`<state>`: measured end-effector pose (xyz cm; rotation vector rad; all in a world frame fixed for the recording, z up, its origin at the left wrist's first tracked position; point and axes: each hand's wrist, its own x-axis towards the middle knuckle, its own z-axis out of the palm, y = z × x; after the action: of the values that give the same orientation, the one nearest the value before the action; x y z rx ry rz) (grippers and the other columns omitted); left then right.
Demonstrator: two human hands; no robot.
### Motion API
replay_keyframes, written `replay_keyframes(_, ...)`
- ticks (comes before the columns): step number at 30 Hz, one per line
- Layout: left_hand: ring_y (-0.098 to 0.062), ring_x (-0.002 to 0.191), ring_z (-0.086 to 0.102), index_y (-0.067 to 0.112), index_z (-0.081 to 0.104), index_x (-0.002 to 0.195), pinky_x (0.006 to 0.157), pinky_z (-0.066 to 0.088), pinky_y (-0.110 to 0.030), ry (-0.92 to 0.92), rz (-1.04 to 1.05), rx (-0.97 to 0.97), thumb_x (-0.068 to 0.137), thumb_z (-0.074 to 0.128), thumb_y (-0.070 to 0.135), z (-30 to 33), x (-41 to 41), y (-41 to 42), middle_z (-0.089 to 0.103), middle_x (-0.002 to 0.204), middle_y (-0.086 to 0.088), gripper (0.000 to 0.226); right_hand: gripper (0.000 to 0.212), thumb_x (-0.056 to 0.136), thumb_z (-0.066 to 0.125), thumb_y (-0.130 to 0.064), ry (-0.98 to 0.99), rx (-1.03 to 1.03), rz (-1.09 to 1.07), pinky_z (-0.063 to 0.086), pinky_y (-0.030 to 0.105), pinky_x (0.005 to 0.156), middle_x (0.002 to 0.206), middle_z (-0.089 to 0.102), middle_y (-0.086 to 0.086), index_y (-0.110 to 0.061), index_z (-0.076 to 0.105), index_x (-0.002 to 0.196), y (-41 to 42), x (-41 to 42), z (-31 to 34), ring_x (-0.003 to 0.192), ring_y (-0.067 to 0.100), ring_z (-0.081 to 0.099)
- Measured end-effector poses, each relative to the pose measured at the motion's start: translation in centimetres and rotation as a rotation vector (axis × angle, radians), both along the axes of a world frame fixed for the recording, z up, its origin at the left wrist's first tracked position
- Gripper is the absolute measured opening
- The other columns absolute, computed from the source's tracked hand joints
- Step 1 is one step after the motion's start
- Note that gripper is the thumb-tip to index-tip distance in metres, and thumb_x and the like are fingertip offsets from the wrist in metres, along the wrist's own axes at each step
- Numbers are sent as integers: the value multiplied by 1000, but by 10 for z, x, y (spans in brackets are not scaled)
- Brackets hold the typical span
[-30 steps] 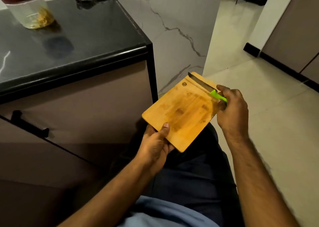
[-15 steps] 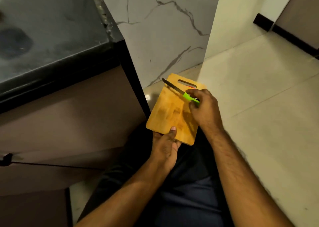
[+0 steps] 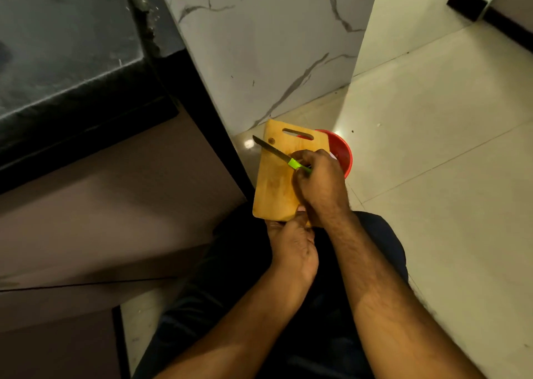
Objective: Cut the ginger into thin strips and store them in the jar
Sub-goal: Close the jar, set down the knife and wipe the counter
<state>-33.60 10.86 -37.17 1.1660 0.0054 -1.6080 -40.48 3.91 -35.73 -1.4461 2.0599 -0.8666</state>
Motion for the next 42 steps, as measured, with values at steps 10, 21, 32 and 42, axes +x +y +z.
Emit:
replay_keyframes(10, -48, 117, 60, 11, 60, 127, 99, 47, -64, -116, 90, 16, 84, 61, -15, -30, -17, -15, 67, 122, -23, 50, 37, 88, 64, -14, -40, 109, 22, 48, 33, 93, 123, 63, -3, -27, 64, 123, -28, -5, -30, 107, 18, 59)
replay_keyframes(21, -34, 110, 68, 22, 61, 127, 95, 52, -62, -250, 80, 48, 88, 65, -3, -43, -21, -27, 71, 120, -10, 47, 29, 88, 61, -7, 52, 293, -160, 55, 38, 82, 110, 67, 5, -14, 66, 115, -52, -4, -55, 97, 24, 64)
replay_keyframes(32, -31, 104, 69, 20, 52, 124, 73, 61, -38, -375, 67, -22, 92, 59, -5, -53, -17, -55, 67, 119, -13, 41, 34, 82, 62, -6, -44, 126, -162, 51, 37, 90, 114, 60, 2, -18, 61, 114, -41, 5, -40, 103, 20, 57)
replay_keyframes(42, -20, 113, 64, 19, 48, 141, 99, 53, -44, -530, -23, -113, 95, 61, 7, -42, -12, -75, 64, 127, -2, 50, 36, 94, 55, -19, 35, 389, -208, 53, 43, 87, 119, 63, 7, -15, 52, 129, -48, -11, -49, 106, 30, 61)
